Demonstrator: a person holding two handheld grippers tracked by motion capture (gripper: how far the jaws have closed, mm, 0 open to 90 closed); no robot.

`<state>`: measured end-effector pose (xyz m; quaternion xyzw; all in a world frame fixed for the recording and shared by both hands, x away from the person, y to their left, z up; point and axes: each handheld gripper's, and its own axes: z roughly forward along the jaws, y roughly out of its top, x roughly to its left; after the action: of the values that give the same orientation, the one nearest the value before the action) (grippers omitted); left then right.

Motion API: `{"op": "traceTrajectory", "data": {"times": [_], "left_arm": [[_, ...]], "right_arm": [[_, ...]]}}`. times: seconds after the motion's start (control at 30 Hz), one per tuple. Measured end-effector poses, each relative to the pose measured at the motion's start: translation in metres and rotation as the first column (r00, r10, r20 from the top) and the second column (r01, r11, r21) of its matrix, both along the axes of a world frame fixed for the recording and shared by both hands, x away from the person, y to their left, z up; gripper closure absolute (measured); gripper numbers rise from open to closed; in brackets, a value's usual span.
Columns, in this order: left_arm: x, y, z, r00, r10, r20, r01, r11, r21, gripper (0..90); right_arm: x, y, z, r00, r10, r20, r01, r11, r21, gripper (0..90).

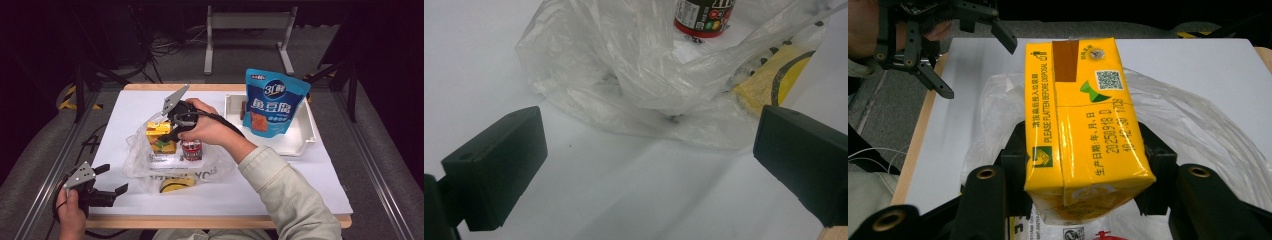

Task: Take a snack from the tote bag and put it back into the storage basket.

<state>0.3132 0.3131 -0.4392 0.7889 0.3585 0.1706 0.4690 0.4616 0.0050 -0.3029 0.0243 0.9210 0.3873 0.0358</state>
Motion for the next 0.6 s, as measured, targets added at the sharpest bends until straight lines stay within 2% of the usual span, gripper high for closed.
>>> {"op": "traceTrajectory", "data": {"times": [0.6], "left_arm": [[0.001, -0.001, 0.000, 1.0000, -0.003, -0.006, 0.003, 1.0000, 0.003, 1.3]], "right_arm": [[0.001, -0.029, 0.021, 0.9998, -0.020, 0.006, 0.019, 0.999, 0.038, 52.7]]}}
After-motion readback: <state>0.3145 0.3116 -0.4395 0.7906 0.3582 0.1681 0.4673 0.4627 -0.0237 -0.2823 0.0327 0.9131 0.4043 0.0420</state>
